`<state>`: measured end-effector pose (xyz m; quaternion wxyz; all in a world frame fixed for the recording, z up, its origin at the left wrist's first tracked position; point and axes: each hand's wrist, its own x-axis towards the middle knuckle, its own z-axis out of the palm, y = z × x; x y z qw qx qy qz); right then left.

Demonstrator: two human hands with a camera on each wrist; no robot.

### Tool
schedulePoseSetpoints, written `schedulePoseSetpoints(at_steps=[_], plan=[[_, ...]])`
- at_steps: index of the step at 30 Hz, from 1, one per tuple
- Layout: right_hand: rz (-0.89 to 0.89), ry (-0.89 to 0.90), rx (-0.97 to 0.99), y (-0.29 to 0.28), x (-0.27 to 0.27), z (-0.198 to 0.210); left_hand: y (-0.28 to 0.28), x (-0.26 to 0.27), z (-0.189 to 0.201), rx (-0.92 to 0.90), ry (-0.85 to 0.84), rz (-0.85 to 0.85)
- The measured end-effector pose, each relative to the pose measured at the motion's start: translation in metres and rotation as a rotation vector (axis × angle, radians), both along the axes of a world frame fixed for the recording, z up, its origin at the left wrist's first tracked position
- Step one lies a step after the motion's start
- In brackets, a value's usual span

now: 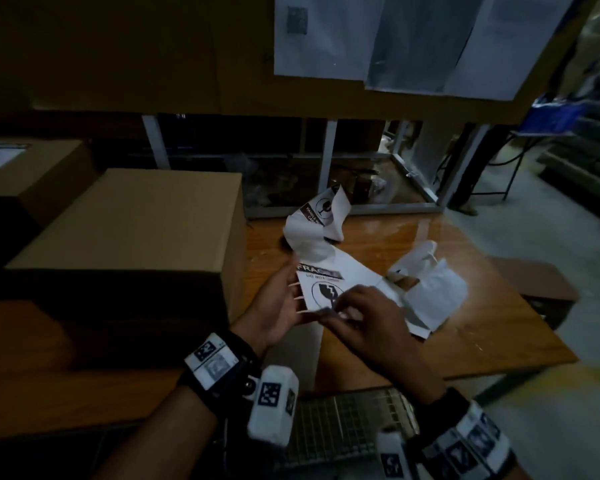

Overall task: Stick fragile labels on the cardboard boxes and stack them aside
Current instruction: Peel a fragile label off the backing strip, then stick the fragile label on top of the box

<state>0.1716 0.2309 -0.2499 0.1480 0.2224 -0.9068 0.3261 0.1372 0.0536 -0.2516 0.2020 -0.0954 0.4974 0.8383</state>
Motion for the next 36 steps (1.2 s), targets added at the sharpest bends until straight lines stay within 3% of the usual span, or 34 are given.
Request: schedulePoseSetpoints(at_steps=[6,12,14,18,20,24,36], plan=[[0.084,0.114,0.059,-0.011,0.054,0.008,-0.004,0.034,0.01,-0.279,0.206,0.177],[-0.119,0.128,-0.347,-0.003,0.053,0.045,-0.027,0.054,0.067,-0.404,0.459,0.157],[-0.179,0.014,-0.463,-0.006,0.042,0.057,-0.037,0.06,0.085,-0.447,0.498,0.153],[-0.011,-0.305,-0.787,-0.032,0.031,0.081,-0.062,0.07,0.115,-0.517,0.569,0.189],[0.051,-0.36,-0.866,-0.051,0.03,0.092,-0.078,0.076,0.127,-0.541,0.564,0.22],[0.139,-0.413,-0.818,-0.097,0.022,0.112,-0.12,0.081,0.149,-0.595,0.57,0.238],[0.118,-0.217,-0.593,-0.237,-0.048,0.159,-0.27,0.028,0.184,-0.788,0.537,0.228]])
